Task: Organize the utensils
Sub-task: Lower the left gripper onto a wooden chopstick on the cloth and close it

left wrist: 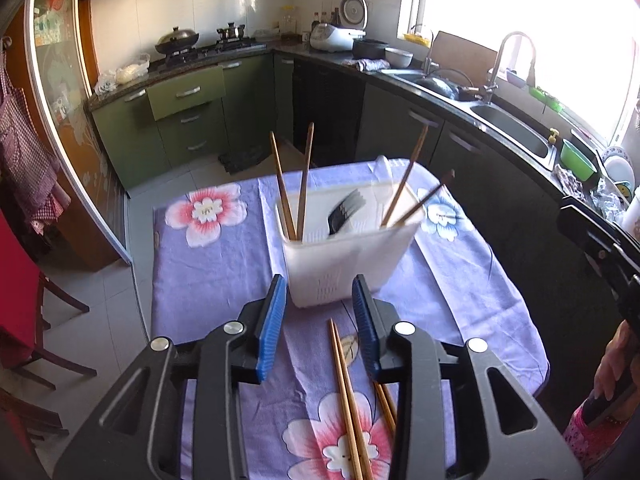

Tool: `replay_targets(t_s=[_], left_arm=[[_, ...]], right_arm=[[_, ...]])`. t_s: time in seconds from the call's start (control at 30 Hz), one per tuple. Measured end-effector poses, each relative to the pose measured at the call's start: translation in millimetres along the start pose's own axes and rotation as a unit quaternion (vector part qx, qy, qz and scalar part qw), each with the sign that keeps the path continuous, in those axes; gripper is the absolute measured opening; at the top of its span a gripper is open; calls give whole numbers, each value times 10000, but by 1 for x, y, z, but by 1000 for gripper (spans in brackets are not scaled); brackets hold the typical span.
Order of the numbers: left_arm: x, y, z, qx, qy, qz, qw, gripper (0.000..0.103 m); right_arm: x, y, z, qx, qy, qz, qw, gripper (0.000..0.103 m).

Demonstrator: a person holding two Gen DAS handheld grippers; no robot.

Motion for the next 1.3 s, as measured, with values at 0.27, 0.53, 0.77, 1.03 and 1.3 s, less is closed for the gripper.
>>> replay_targets(t_s=[0.27,0.53,0.77,1.03,1.3], left_arm=[[-6,-72,-76,1093,220,-208,9935,33],[-5,-109,-90,1158,316,36,9928,26],[-1,-132,-101,1370,285,124,9901,18],[3,-145,-107,1488,233,183,9884,17],[2,-152,-109,1546,143,287,9875,17]], right_arm=[[-26,27,-104,366,-878,65,9954,33],[-47,13,-145,641,-1400,181,9879,33],[-48,-5,-145,769,-1468,294,9857,33],[-48,-14,-144,840,-1530,347,9840,33],[-47,-17,-144,865,-1554,414,9832,33]])
Point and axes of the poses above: each gripper's, at about its wrist camera, not at the fingertips, and y roughly against the way its jaws point, x to its left, z to its top, the point moved 5 cm from there along -y, roughly the way its jaws point, and after that the axes turned 8 degrees about y, right-handed, at the moved point
